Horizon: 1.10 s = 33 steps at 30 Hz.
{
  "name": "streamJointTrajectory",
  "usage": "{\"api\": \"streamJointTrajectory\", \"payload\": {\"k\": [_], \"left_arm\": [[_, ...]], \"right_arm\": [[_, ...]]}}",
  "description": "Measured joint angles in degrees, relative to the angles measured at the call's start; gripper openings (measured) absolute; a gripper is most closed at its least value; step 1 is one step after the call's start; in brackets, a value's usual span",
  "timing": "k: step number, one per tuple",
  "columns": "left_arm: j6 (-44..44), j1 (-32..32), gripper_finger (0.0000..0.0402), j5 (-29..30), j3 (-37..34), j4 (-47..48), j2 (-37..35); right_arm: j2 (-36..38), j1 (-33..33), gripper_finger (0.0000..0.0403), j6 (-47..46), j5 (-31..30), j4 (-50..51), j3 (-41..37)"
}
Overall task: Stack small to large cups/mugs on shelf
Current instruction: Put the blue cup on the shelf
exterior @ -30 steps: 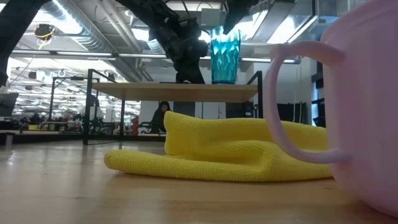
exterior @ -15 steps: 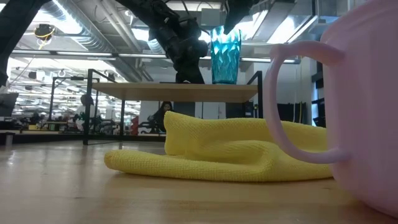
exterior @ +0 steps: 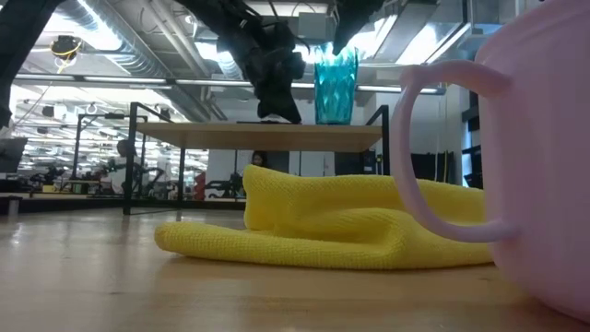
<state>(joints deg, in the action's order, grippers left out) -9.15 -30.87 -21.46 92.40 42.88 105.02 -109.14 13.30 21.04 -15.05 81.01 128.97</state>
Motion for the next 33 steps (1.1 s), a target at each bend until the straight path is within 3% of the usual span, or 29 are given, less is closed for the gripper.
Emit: {"api": "streamJointTrajectory", "payload": {"k": [8,29,33], "left_arm": [[0.55,-0.24,0.0014,0.23,0.02,0.16,-0.49],[0.59,-0.24,0.0014,0.25,0.02,0.11,-0.49],[0.59,-0.24,0.0014,0.23,0.02,0.09,-0.49]], "right_arm": [[0.0,0.18,0.0067,-2.12,4.05,-0.99,0.04],[0.0,-0.83,0.0067,-2.91,4.17,0.23,0.04],[0.0,-0.75,0.0082,-4.24,4.13,0.01,0.04]]}}
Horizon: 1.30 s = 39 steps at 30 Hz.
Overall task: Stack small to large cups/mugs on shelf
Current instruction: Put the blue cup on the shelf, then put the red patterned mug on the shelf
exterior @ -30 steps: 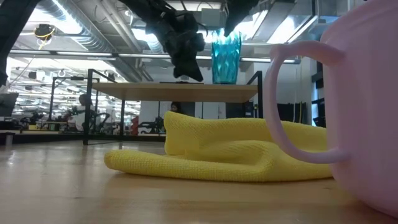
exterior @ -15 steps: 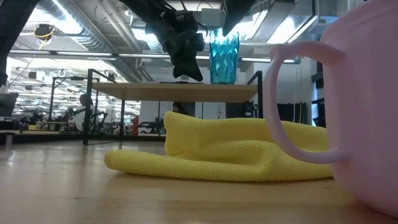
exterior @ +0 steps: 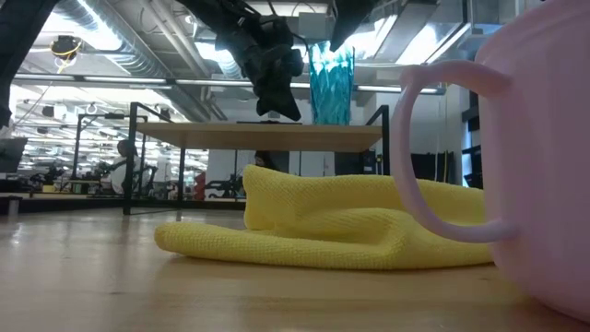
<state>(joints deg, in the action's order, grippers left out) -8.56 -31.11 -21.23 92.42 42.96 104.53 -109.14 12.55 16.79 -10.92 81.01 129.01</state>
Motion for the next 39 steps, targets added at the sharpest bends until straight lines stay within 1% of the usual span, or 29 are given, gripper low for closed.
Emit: {"api": "streamJointTrajectory", "payload": {"k": [4,7,11,16,21,24,25,26,28,29,30,31,33,35,39], "left_arm": [[0.0,-0.05,0.0014,0.0,0.0,0.0,0.0],[-0.01,-0.16,0.0014,0.01,0.0,0.0,0.0],[-0.09,-0.53,0.0014,0.0,-0.01,0.0,0.0],[-0.07,-0.87,0.0014,0.0,-0.02,-0.02,0.0],[-0.11,-0.87,0.0014,-0.68,-0.02,-0.04,0.0],[-0.07,-0.85,0.0014,-0.97,-0.02,-0.04,0.0],[-0.01,-0.73,0.0014,-1.51,-0.02,-0.02,0.0],[0.59,-0.72,0.0014,-3.24,-0.02,-0.02,-0.05],[2.65,-0.68,0.0014,-9.69,-0.15,-0.1,-0.76],[3.89,-0.26,0.0014,-12.83,-0.15,-0.67,-1.55],[4.57,0.34,0.0014,-14.19,-0.13,-0.79,-2.74],[4.79,1.16,0.0014,-13.83,-0.15,-0.4,-4.44],[4.75,2.87,0.0014,-10.19,-0.13,0.6,-8.29],[4.65,3.73,0.0014,-7.91,-0.13,2.77,-12.99],[7.0,5.57,0.0014,-3.7,-0.9,5.71,-24.85]], "right_arm": [[0.0,0.01,0.0117,-0.04,-0.34,0.0,0.0],[0.0,-0.01,0.0141,0.07,-2.36,0.0,0.0],[0.0,0.03,0.0161,-0.02,-2.51,0.33,1.35],[0.03,-0.06,0.0167,-1.35,-2.49,0.95,6.1],[3.03,-0.58,0.0166,-2.33,-2.72,0.32,5.96],[5.05,-0.67,0.0168,-3.12,-1.73,-0.86,6.01],[5.83,-0.75,0.0169,-3.1,-1.09,-1.7,5.99],[6.67,-0.78,0.0169,-3.08,-0.25,-2.73,5.92],[8.57,-0.84,0.0169,-3.33,2.21,-5.87,5.95],[9.5,-0.93,0.017,-3.73,3.54,-7.57,5.94],[10.63,-1.1,0.017,-4.23,4.54,-9.45,5.95],[11.74,-1.23,0.017,-4.32,5.08,-11.04,5.95],[13.89,-1.65,0.017,-4.19,5.25,-13.22,5.95],[16.14,-1.69,0.017,-4.15,4.75,-13.63,5.95],[20.87,-1.63,0.017,-6.79,0.51,-9.29,5.92]]}}
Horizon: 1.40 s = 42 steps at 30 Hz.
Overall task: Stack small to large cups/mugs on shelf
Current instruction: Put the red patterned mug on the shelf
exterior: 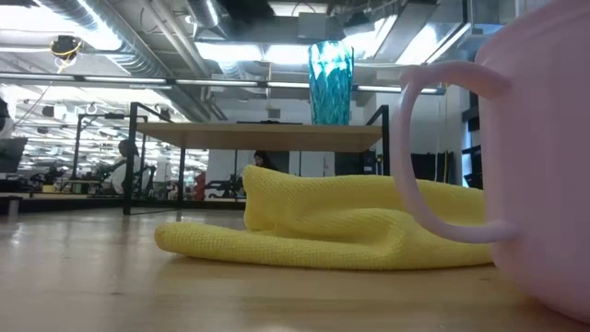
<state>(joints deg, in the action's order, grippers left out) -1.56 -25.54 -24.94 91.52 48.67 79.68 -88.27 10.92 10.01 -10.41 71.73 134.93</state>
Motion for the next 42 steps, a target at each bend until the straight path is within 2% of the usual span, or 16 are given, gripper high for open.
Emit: {"api": "streamJointTrajectory", "payload": {"k": [3,7,12,16,23,29,33,37,40,42], "left_arm": [[4.12,3.67,0.0014,6.98,-3.75,-0.24,-9.05],[13.78,10.72,0.0014,15.53,-13.56,-0.89,-20.07],[30.32,22.48,0.0014,23.82,-28.04,-4.02,-31.62],[40.76,31.19,0.0014,29.59,-35.13,-7.73,-36.5],[48.88,40.78,0.0014,29.65,-40.34,-7.19,-36.49],[50.51,45.39,0.0014,29.49,-40.58,-12.84,-34.95],[50.68,49.37,0.0005,26.61,-40.57,-20.75,-34.03],[52.86,54.16,0.0002,27.08,-39.54,-24.36,-32.33],[53.07,57.1,0.0001,28.29,-35.92,-23.85,-29.48],[49.24,58.6,0.0001,29.37,-31.69,-23.17,-26.83]], "right_arm": [[3.25,0.0,0.017,-4.48,-3.58,4.53,-1.35],[7.12,-1.04,0.017,-12.73,-4.63,8.23,-7.15],[12.19,-5.28,0.017,-22.75,-3.93,7.46,-21.66],[16.32,-8.57,0.017,-31.48,-2.48,6.45,-33.61],[23.3,-14.59,0.017,-45.85,1.2,0.23,-50.03],[24.92,-20.71,0.017,-51.84,3.52,-12.8,-58.24],[22.88,-24.57,0.017,-50.32,6.31,-22.22,-60.33],[19.64,-27.69,0.017,-47.29,7.03,-24.72,-59.1],[17.45,-29.53,0.017,-44.31,4.11,-26.84,-57.06],[16.0,-30.67,0.017,-42.59,0.77,-31.02,-55.45]]}}
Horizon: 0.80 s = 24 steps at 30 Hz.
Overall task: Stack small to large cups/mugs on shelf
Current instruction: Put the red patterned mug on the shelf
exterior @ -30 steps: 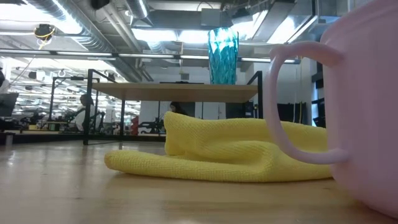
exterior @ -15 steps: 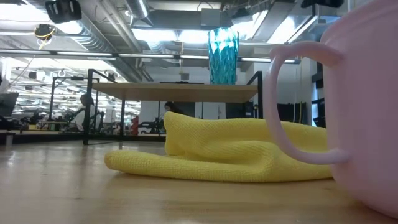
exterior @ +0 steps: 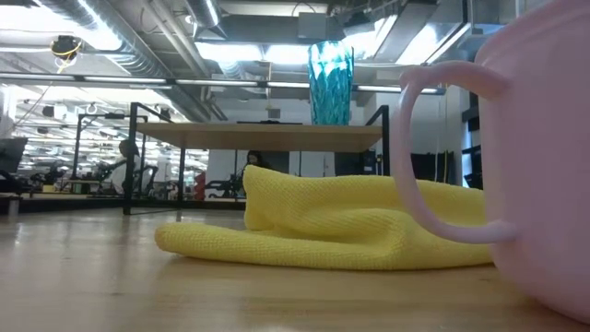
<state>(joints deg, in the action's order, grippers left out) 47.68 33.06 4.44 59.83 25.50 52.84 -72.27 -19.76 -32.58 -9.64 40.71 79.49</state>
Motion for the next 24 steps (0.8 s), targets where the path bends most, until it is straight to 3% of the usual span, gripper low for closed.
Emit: {"api": "streamJointTrajectory", "payload": {"k": [3,6,9,12,18,24], "left_arm": [[-9.23,2.29,0.0001,1.02,9.0,7.21,4.63],[-16.21,4.74,0.0001,2.22,19.77,23.11,10.0],[-15.1,8.41,0.0,0.83,28.29,43.78,15.24],[-11.83,13.15,0.0,-1.24,31.75,59.88,19.56],[-14.71,22.06,0.0,-1.6,31.37,61.88,24.32],[-15.02,23.45,0.0,-0.3,31.3,61.46,26.69]], "right_arm": [[-2.28,-1.43,0.017,3.63,-6.84,-5.61,3.52],[-4.83,-2.24,0.017,7.67,-15.71,-7.46,8.02],[-7.54,-2.26,0.017,9.34,-19.88,-7.65,12.96],[-10.5,-2.22,0.017,9.73,-21.3,-7.57,17.21],[-16.7,-2.51,0.017,7.35,-22.22,-7.04,21.95],[-21.07,-2.5,0.017,7.35,-22.2,-6.9,25.05]]}}
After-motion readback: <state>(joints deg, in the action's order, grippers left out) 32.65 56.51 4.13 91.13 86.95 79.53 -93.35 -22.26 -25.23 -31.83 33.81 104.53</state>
